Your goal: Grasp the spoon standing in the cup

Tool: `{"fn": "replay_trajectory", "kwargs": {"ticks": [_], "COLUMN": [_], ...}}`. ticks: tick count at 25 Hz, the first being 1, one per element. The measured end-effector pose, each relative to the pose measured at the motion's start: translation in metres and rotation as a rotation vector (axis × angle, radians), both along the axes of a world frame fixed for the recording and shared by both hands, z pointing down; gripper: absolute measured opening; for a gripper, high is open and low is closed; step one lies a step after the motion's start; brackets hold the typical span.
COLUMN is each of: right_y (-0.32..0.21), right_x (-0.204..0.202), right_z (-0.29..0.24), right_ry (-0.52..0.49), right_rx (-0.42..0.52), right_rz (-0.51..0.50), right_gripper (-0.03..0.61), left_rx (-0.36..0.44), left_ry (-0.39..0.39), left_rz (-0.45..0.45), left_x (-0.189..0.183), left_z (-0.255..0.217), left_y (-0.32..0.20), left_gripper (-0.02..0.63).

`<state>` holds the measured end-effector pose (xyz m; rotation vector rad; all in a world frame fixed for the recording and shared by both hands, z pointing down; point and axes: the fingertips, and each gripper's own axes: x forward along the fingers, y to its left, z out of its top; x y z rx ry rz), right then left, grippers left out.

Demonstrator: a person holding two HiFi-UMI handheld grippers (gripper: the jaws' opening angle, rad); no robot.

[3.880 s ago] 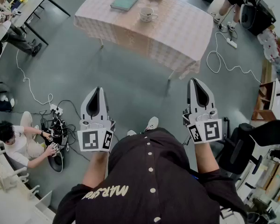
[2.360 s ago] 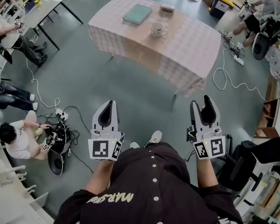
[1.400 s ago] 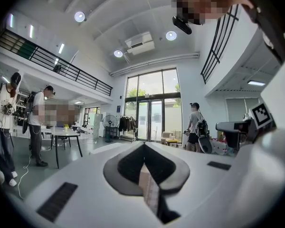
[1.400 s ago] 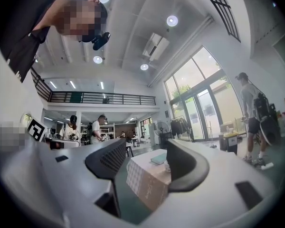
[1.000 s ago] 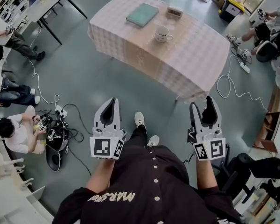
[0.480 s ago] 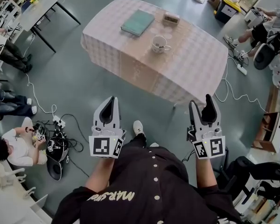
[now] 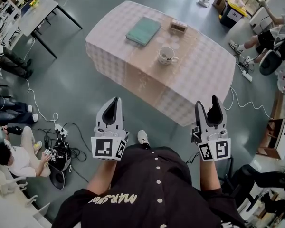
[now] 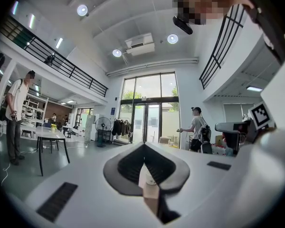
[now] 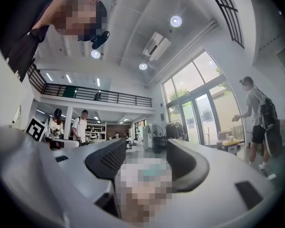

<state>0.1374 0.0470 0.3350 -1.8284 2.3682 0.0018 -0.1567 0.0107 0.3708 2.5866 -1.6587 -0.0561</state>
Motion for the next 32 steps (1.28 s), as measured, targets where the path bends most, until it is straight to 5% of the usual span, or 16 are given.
{"fn": "replay_trajectory", "kwargs": {"ticks": [14, 32], "right_y": [-0.045, -0.136], "right_x": [-0.023, 0.029], "right_z": [0.009, 0.018], "right_ry": [-0.001, -0.008], "right_rx": [-0.025, -0.044], "right_rz": [0.008, 0.003], "right_gripper": [0.250, 0.250], "left_rx": [-0.021, -0.042], "left_ry": [-0.010, -0.014], "left_rz": [0.028, 0.034], "left_x": [-0.021, 0.036], "left_z": [0.009, 0.016], "left_y": [-0.048, -0.135], "left_gripper": [0.008, 0.008]}}
